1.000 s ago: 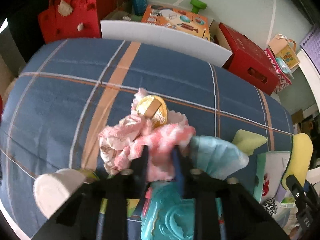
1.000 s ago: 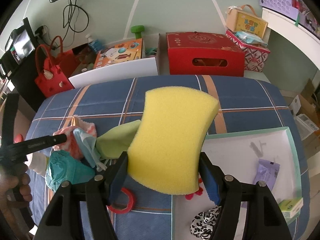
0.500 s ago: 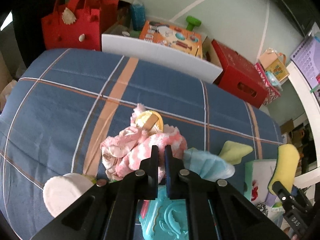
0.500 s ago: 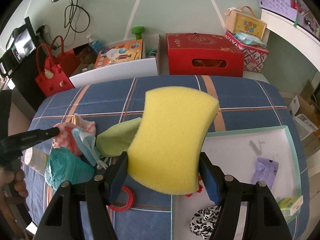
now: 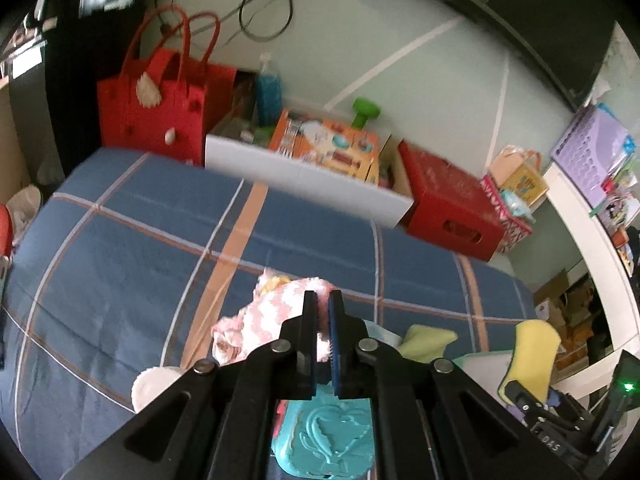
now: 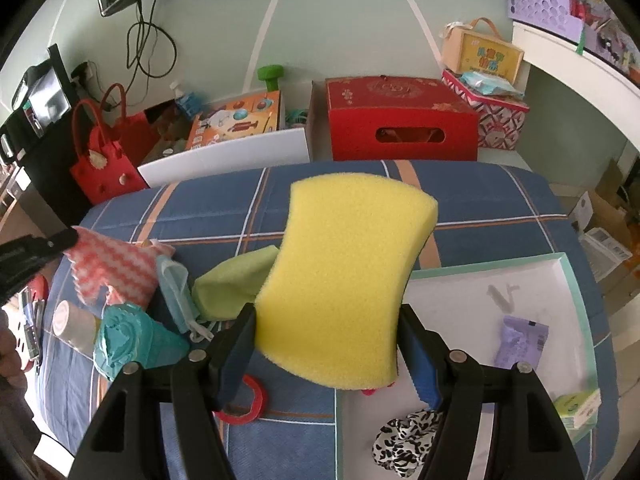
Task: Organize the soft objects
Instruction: 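Carry sponge and zigzag cloth into the white tray and open both tools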
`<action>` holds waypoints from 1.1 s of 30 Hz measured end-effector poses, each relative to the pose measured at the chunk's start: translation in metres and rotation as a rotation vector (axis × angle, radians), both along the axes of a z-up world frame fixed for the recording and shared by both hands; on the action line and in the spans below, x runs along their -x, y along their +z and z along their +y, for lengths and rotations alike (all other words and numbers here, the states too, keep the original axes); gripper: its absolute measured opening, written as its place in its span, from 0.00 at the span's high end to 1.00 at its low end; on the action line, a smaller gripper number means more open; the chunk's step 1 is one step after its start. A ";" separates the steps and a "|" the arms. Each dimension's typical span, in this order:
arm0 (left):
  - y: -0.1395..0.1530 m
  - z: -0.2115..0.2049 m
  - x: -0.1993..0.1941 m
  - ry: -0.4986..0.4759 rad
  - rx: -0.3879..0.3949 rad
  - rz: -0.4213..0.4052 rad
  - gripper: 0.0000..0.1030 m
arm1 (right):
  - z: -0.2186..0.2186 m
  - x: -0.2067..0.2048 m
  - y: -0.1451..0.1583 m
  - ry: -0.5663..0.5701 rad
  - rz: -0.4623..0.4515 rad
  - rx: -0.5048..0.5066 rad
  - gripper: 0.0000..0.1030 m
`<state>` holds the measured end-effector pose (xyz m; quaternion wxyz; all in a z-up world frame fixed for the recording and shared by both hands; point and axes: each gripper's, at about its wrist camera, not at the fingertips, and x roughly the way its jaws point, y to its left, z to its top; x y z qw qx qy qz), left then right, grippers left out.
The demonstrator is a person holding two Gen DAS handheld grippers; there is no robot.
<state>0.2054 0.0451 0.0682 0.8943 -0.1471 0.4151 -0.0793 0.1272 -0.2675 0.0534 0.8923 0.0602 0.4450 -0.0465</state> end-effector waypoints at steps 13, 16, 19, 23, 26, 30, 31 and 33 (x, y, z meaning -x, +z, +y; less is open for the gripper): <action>0.056 -0.004 0.031 -0.047 0.041 -0.176 0.96 | -0.007 0.010 0.016 -0.027 -0.045 0.003 0.31; 0.065 -0.013 0.037 -0.080 0.050 -0.211 0.96 | -0.013 0.015 0.020 -0.037 -0.056 0.002 0.31; 0.073 -0.026 0.042 -0.122 0.052 -0.239 0.96 | -0.021 0.019 0.021 -0.057 -0.060 0.001 0.31; 0.081 -0.049 0.049 -0.183 0.062 -0.270 0.96 | -0.040 0.027 0.021 -0.105 -0.061 -0.005 0.31; 0.089 -0.067 0.056 -0.228 0.077 -0.296 0.96 | -0.058 0.034 0.024 -0.143 -0.074 -0.010 0.31; 0.099 -0.095 0.068 -0.303 0.099 -0.334 0.96 | -0.084 0.046 0.028 -0.211 -0.083 -0.020 0.31; 0.101 -0.103 0.070 -0.322 0.102 -0.341 0.96 | -0.092 0.049 0.028 -0.230 -0.085 -0.027 0.31; 0.101 -0.122 0.072 -0.361 0.105 -0.343 0.96 | -0.104 0.054 0.029 -0.257 -0.087 -0.038 0.31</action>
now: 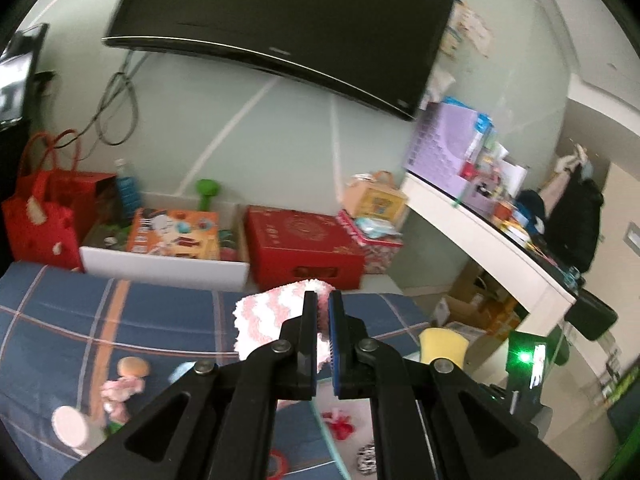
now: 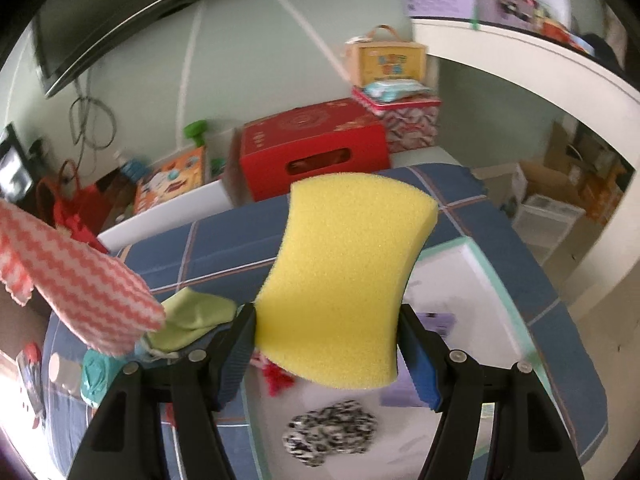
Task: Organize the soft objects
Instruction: 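Carry sponge and zigzag cloth into the white tray and open both tools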
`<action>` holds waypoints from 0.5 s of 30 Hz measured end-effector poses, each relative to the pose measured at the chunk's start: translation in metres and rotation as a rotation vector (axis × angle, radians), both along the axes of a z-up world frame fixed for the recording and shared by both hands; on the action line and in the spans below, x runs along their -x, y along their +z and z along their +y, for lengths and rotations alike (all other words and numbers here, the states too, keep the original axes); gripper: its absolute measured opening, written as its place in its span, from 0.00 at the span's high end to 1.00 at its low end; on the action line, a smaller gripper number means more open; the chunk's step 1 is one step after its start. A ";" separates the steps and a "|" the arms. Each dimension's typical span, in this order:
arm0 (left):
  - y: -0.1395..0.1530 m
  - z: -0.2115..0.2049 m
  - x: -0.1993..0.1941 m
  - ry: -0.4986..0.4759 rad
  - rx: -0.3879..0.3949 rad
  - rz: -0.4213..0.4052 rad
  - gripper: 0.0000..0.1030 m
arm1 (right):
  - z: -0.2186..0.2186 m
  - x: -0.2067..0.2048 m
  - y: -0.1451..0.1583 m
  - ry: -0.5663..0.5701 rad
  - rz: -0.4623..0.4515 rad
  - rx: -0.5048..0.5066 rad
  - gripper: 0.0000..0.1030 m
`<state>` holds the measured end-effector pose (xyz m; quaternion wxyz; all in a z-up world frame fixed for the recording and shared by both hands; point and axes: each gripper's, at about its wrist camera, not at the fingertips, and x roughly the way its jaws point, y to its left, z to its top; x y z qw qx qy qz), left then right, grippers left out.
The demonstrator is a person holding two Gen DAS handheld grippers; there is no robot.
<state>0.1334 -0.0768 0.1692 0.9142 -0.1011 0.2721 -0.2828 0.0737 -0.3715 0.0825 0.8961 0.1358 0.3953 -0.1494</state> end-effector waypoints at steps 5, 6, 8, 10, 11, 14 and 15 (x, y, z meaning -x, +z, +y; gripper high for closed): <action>-0.009 -0.048 -0.001 -0.108 0.003 0.042 0.96 | -0.027 0.013 -0.001 -0.073 0.004 -0.009 0.31; -0.011 -0.056 -0.001 -0.123 0.000 0.044 0.96 | -0.031 0.015 -0.002 -0.081 0.007 -0.010 0.31; -0.016 -0.078 0.000 -0.158 -0.013 0.048 0.96 | -0.039 0.016 -0.005 -0.099 0.018 -0.008 0.31; -0.023 -0.096 0.000 -0.191 -0.029 0.054 0.96 | -0.046 0.017 -0.010 -0.115 0.033 -0.009 0.31; -0.027 -0.103 0.000 -0.202 -0.035 0.056 0.96 | -0.050 0.017 -0.013 -0.123 0.041 -0.010 0.31; -0.043 -0.121 -0.004 -0.226 -0.046 0.080 0.96 | -0.059 0.015 -0.022 -0.138 0.062 -0.016 0.31; -0.050 -0.126 -0.007 -0.234 -0.054 0.096 0.96 | -0.061 0.013 -0.026 -0.136 0.071 -0.022 0.31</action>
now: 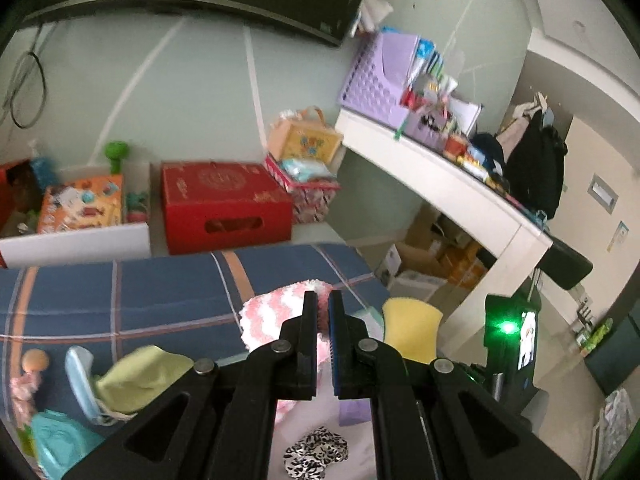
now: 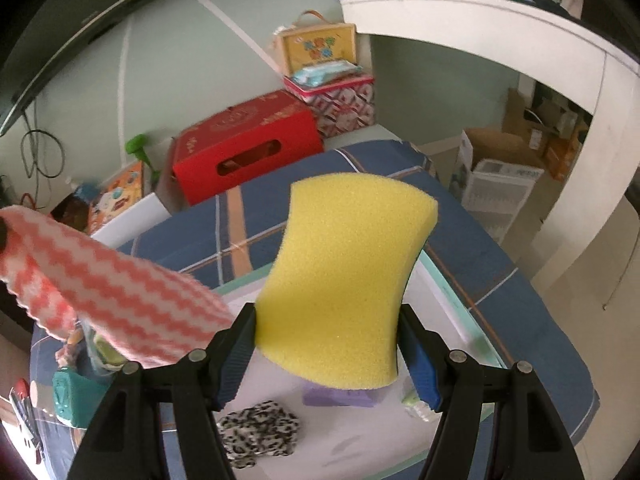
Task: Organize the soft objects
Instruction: 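Carry sponge and zigzag cloth into the white tray and open both tools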
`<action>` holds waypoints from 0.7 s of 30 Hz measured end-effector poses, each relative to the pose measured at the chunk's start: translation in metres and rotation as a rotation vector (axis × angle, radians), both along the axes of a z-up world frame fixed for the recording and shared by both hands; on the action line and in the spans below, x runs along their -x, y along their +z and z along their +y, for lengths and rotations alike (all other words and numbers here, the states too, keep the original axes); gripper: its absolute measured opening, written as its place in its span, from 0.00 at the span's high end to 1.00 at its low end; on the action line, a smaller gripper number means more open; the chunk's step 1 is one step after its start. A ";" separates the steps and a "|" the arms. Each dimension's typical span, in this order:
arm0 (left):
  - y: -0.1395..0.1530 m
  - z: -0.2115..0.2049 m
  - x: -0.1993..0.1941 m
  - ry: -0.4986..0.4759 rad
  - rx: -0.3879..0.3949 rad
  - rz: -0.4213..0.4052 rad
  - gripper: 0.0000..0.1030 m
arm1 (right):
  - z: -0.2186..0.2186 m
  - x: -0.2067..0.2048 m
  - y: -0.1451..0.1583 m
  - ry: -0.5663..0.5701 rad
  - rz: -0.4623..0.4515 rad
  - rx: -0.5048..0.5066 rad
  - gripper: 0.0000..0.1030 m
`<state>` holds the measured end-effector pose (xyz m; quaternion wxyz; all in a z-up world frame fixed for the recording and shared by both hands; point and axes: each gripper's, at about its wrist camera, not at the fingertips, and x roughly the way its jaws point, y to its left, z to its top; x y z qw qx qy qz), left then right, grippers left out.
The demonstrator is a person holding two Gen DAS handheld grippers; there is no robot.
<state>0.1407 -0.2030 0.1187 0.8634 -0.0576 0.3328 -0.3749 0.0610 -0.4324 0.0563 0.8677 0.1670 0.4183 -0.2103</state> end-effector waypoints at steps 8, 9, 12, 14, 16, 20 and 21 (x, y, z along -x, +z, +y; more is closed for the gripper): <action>-0.089 -0.024 -0.031 0.026 -0.152 0.188 0.96 | -0.005 -0.013 -0.030 0.014 0.079 -0.024 0.31; -0.099 -0.026 -0.034 0.027 -0.171 0.212 0.96 | -0.006 -0.013 -0.032 0.013 0.083 -0.026 0.31; -0.130 -0.028 -0.041 0.035 -0.221 0.274 0.96 | -0.012 -0.015 -0.039 -0.001 0.090 -0.037 0.31; -0.145 -0.030 -0.043 0.039 -0.246 0.302 0.96 | -0.015 -0.016 -0.043 -0.009 0.094 -0.045 0.31; -0.158 -0.031 -0.045 0.039 -0.263 0.333 0.96 | -0.018 -0.018 -0.046 -0.016 0.101 -0.048 0.31; -0.171 -0.031 -0.047 0.044 -0.283 0.359 0.95 | -0.022 -0.021 -0.052 -0.023 0.111 -0.054 0.31; -0.172 -0.031 -0.047 0.045 -0.284 0.361 0.95 | -0.023 -0.022 -0.054 -0.025 0.114 -0.057 0.30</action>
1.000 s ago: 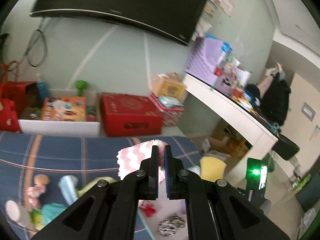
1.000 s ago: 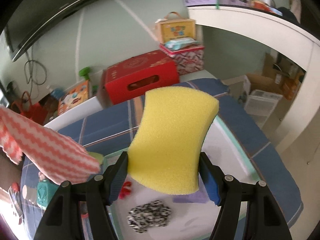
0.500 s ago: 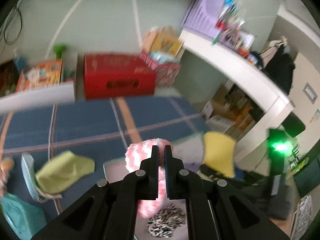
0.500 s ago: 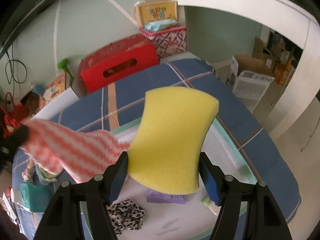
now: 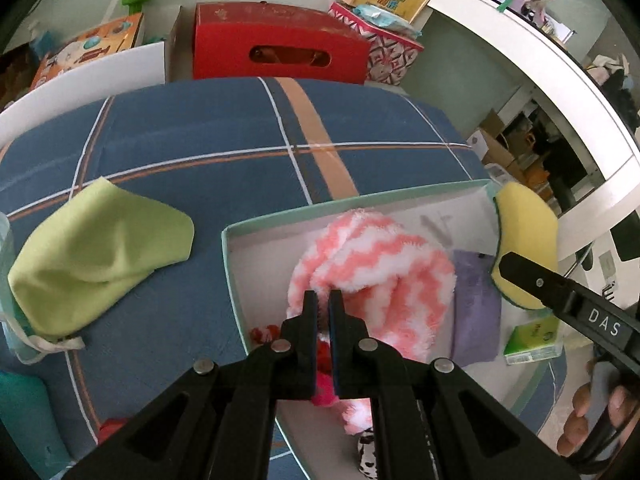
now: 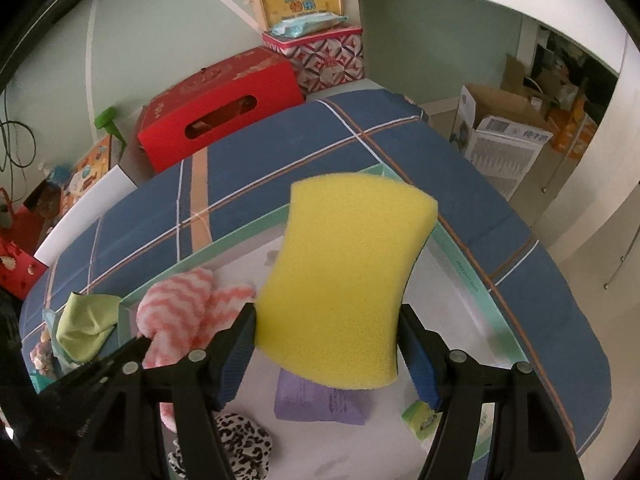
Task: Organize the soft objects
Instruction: 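Carry sponge and zigzag cloth into the white tray and open both tools, then move both tools back toward the blue face mask and pink cloth item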
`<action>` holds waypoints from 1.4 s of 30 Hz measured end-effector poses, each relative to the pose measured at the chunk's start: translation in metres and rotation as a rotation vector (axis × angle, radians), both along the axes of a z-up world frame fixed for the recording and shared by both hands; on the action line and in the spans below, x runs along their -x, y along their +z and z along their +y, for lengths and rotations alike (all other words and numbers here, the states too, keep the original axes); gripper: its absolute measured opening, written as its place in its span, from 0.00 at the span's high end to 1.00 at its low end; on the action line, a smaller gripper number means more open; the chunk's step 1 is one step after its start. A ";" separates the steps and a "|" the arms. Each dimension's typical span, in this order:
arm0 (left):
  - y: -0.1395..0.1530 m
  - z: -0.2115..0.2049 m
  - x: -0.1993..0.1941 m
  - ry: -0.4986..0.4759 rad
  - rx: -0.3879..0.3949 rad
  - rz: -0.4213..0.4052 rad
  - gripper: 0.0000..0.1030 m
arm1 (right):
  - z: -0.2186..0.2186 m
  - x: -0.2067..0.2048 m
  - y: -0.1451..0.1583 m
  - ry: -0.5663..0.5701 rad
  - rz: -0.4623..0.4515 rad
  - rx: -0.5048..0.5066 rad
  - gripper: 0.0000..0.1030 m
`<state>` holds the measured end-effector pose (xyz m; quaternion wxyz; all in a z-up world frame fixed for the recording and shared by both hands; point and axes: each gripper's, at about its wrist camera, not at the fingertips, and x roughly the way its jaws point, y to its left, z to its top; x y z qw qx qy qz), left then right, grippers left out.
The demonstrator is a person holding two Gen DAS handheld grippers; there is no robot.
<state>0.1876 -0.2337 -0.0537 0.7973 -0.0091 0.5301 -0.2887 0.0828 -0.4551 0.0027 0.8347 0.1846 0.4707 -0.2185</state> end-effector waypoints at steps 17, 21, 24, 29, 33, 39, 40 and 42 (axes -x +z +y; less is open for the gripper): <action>0.057 0.039 -0.003 0.121 -0.105 -0.027 0.23 | 0.015 0.012 0.030 0.025 0.033 0.120 0.00; 0.064 0.062 -0.008 0.192 -0.141 -0.049 0.17 | 0.024 0.014 0.035 0.054 0.036 0.138 0.00; 0.069 0.084 -0.011 0.245 -0.144 -0.053 0.17 | 0.031 0.014 0.041 0.072 0.027 0.146 0.00; 0.081 0.116 -0.012 0.291 -0.150 -0.072 0.17 | 0.051 0.007 0.045 0.129 0.009 0.143 0.00; 0.092 0.149 -0.012 0.337 -0.140 -0.084 0.17 | 0.076 -0.004 0.047 0.194 -0.005 0.148 0.00; 0.102 0.204 -0.012 0.460 -0.187 -0.123 0.17 | 0.126 -0.024 0.051 0.319 -0.050 0.122 0.00; 0.102 0.215 -0.012 0.479 -0.186 -0.118 0.17 | 0.135 -0.027 0.051 0.339 -0.050 0.120 0.00; 0.101 0.233 -0.013 0.507 -0.175 -0.099 0.17 | 0.149 -0.032 0.049 0.365 -0.051 0.119 0.00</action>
